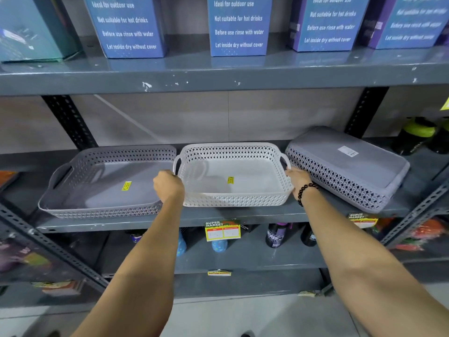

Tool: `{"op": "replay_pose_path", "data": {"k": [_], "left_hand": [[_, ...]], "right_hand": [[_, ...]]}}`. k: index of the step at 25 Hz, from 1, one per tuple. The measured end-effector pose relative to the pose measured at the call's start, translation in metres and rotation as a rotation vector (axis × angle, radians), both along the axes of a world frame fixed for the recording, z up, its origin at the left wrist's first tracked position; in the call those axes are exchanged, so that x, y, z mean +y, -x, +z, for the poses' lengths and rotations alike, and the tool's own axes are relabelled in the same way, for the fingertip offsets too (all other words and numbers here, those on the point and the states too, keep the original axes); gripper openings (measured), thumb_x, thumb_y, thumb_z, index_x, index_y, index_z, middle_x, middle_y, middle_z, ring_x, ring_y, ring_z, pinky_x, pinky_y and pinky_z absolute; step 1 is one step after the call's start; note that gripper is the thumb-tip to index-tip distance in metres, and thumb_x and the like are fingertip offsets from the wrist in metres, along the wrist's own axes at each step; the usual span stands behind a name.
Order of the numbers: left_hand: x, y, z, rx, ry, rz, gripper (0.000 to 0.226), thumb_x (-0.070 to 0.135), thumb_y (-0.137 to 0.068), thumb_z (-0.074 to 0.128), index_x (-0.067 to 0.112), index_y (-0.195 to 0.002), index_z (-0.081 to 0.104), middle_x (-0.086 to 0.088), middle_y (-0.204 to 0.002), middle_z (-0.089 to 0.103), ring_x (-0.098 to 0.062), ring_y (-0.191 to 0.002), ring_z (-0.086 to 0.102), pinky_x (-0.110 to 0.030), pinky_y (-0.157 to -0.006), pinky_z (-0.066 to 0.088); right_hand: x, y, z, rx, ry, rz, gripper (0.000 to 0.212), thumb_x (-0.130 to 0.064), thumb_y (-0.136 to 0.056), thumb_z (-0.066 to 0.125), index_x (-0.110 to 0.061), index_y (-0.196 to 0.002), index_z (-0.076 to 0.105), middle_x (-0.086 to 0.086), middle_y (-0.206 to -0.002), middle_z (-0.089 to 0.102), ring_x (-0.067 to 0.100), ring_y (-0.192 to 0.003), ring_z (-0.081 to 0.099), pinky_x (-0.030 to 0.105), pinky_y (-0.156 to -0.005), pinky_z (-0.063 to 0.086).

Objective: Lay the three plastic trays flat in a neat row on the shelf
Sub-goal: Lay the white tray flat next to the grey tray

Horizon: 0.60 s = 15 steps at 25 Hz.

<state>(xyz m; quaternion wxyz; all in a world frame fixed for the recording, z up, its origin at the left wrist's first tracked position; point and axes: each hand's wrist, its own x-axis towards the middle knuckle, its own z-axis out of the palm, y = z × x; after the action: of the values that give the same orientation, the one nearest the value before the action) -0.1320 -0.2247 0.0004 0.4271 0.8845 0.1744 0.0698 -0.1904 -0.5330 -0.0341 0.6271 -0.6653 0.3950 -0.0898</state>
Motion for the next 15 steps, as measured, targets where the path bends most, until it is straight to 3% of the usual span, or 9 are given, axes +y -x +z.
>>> {"op": "replay_pose_path", "data": {"k": [3, 6, 9, 11, 12, 13, 15], "left_hand": [[-0.001, -0.001, -0.004, 0.019, -0.067, -0.001, 0.032, -0.016, -0.082, 0.041, -0.001, -0.056, 0.051, -0.009, -0.054, 0.043, -0.026, -0.064, 0.044, -0.030, -0.059, 0.038], [-0.001, -0.001, -0.006, 0.012, -0.103, -0.006, 0.044, -0.017, -0.082, 0.041, 0.009, -0.047, 0.033, -0.003, -0.049, 0.032, -0.022, -0.057, 0.039, -0.029, -0.059, 0.035], [-0.001, -0.002, -0.008, 0.010, -0.134, 0.004, 0.044, -0.018, -0.081, 0.040, 0.009, -0.047, 0.033, -0.003, -0.049, 0.032, -0.024, -0.063, 0.041, -0.029, -0.059, 0.035], [-0.001, -0.003, -0.012, -0.006, -0.153, 0.007, 0.038, -0.019, -0.080, 0.040, 0.006, -0.051, 0.041, -0.005, -0.051, 0.035, -0.025, -0.064, 0.041, -0.030, -0.058, 0.035], [-0.001, -0.003, -0.013, -0.023, -0.156, -0.001, 0.032, -0.018, -0.081, 0.042, 0.004, -0.058, 0.050, -0.008, -0.054, 0.042, -0.026, -0.064, 0.044, -0.031, -0.057, 0.037], [-0.001, -0.003, -0.013, -0.046, -0.158, -0.015, 0.028, -0.015, -0.083, 0.043, 0.001, -0.069, 0.060, -0.012, -0.061, 0.051, -0.028, -0.066, 0.049, -0.032, -0.058, 0.040], [-0.004, -0.002, -0.005, -0.099, -0.163, -0.046, 0.024, -0.009, -0.088, 0.045, -0.003, -0.093, 0.068, -0.021, -0.079, 0.066, -0.035, -0.075, 0.062, -0.033, -0.062, 0.045]], "right_hand": [[0.002, -0.002, -0.003, 0.006, -0.010, 0.010, 0.036, -0.008, -0.091, 0.044, 0.010, -0.119, 0.057, 0.014, -0.094, 0.066, 0.019, -0.077, 0.049, 0.029, -0.075, 0.038], [0.001, -0.004, -0.008, -0.028, -0.004, 0.004, 0.040, -0.017, -0.092, 0.050, 0.011, -0.121, 0.054, 0.019, -0.111, 0.067, 0.020, -0.080, 0.049, 0.030, -0.075, 0.040], [0.001, -0.008, -0.011, -0.003, 0.016, -0.010, 0.035, -0.010, -0.091, 0.048, 0.012, -0.116, 0.057, 0.005, -0.080, 0.063, 0.018, -0.068, 0.046, 0.027, -0.062, 0.039], [0.000, -0.010, -0.009, 0.058, 0.074, 0.021, 0.025, -0.004, -0.091, 0.042, 0.011, -0.090, 0.062, 0.001, -0.066, 0.047, 0.013, -0.057, 0.039, 0.018, -0.047, 0.037], [0.001, -0.010, -0.008, 0.085, 0.119, 0.037, 0.026, -0.003, -0.091, 0.039, 0.001, -0.074, 0.058, 0.002, -0.064, 0.042, 0.012, -0.055, 0.036, 0.013, -0.039, 0.035], [0.002, -0.009, -0.007, 0.090, 0.154, 0.040, 0.026, 0.000, -0.090, 0.037, -0.003, -0.069, 0.054, 0.004, -0.064, 0.042, 0.014, -0.055, 0.037, 0.011, -0.033, 0.032], [0.006, -0.008, -0.005, 0.027, 0.173, -0.004, 0.028, 0.002, -0.086, 0.037, -0.003, -0.086, 0.065, 0.010, -0.073, 0.051, 0.018, -0.066, 0.044, 0.014, -0.037, 0.032]]}}
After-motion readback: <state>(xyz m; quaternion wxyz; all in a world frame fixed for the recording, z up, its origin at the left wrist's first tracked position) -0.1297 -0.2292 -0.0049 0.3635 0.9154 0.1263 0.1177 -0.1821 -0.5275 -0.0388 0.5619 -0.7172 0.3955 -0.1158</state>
